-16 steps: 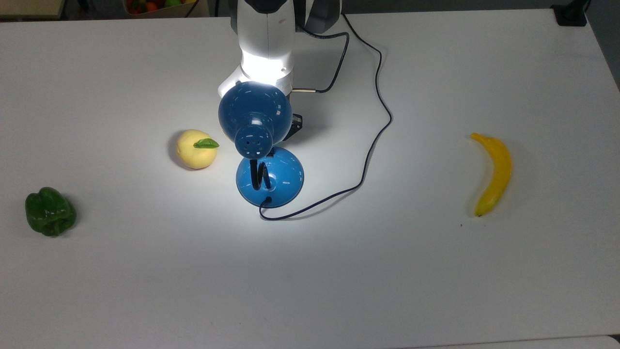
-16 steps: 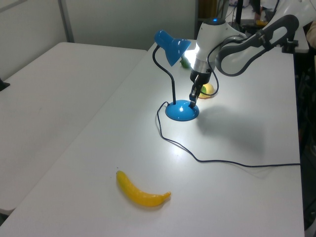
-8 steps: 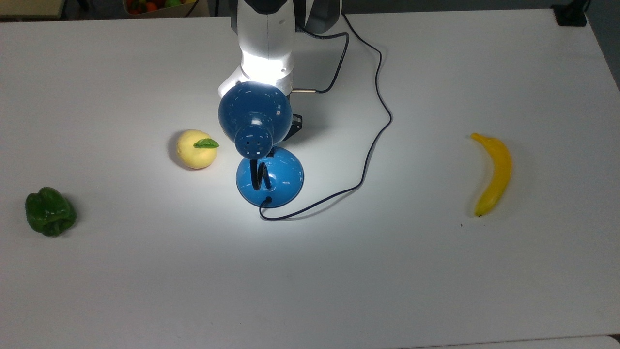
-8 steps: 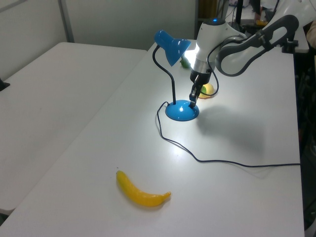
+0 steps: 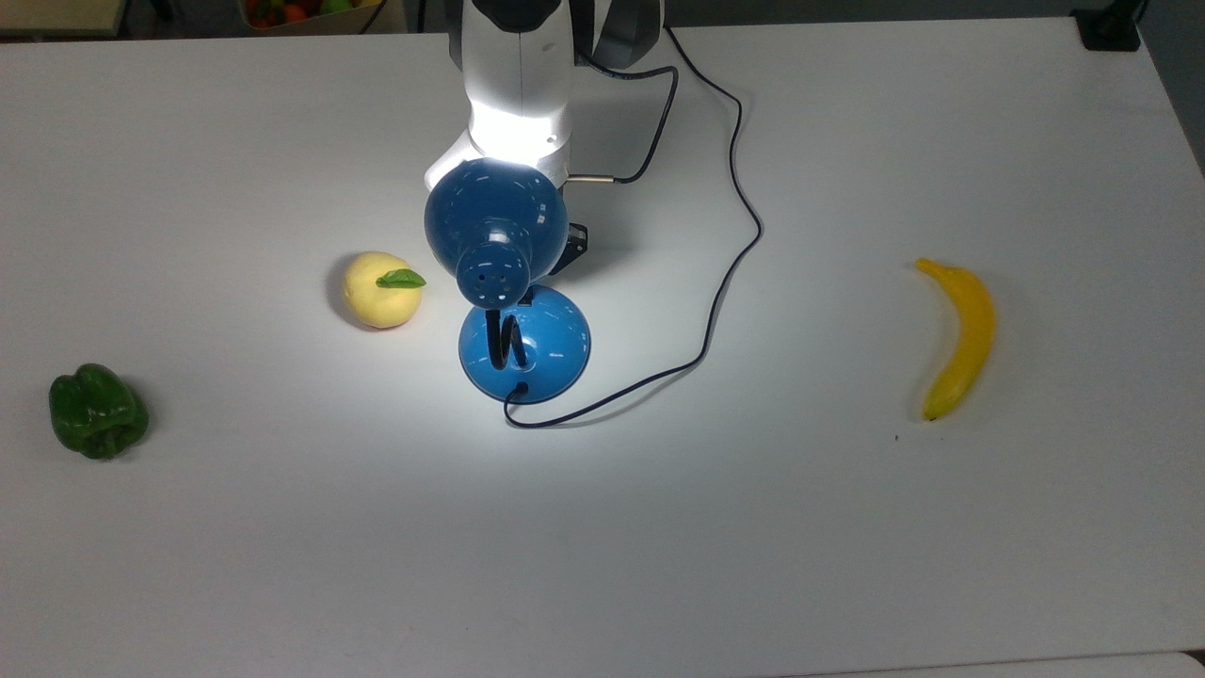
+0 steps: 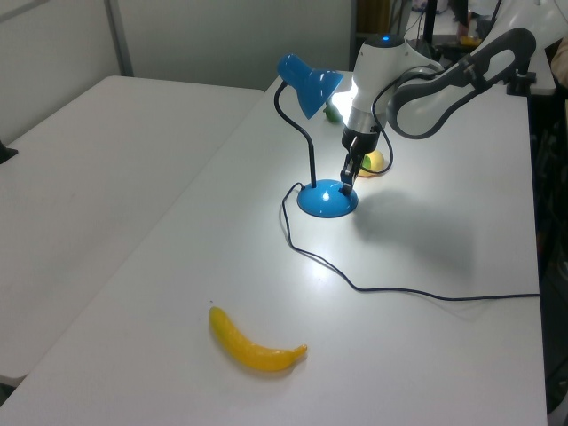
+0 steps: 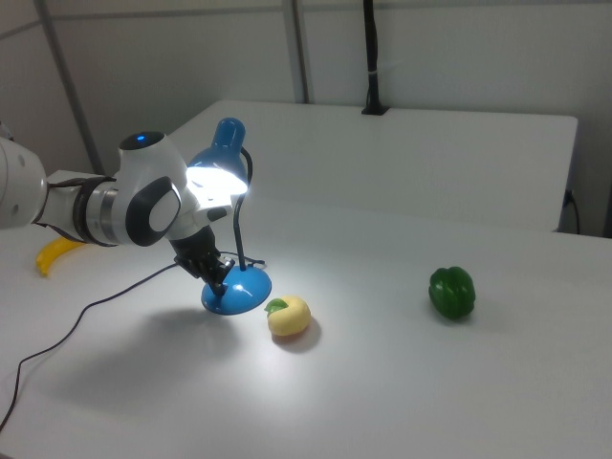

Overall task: Turn off lamp
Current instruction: 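Press the gripper down on the lamp base switch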

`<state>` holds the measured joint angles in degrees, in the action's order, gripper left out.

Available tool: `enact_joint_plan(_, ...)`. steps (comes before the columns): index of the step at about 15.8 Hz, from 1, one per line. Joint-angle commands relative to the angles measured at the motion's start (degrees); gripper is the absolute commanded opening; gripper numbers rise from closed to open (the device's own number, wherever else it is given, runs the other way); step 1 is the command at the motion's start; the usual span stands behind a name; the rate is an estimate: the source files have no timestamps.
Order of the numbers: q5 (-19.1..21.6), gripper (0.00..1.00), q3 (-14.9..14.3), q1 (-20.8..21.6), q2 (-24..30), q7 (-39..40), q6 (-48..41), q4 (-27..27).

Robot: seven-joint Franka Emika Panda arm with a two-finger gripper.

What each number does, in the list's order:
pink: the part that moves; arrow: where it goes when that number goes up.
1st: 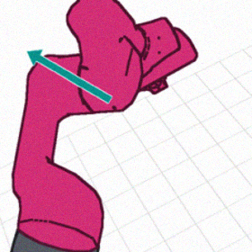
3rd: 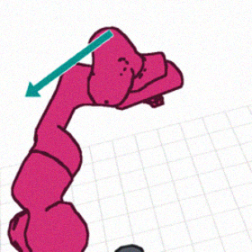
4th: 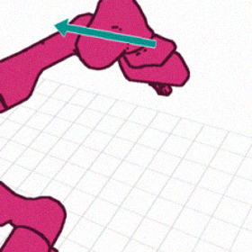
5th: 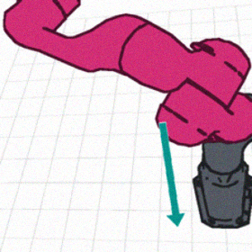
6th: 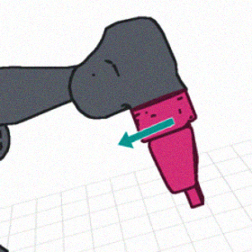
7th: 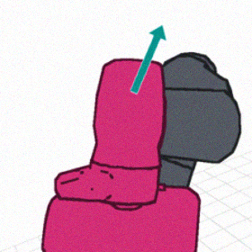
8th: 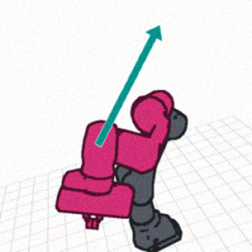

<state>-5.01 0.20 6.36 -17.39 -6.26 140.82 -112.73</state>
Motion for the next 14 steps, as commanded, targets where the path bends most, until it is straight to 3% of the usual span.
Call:
enact_joint_plan(1, -0.1, 0.00, 0.1, 0.2, 0.0, -1.6, 0.7, -0.5)
enact_joint_plan(14, -0.1, 0.00, 0.1, 0.3, 0.2, -2.5, -2.7, -1.4)
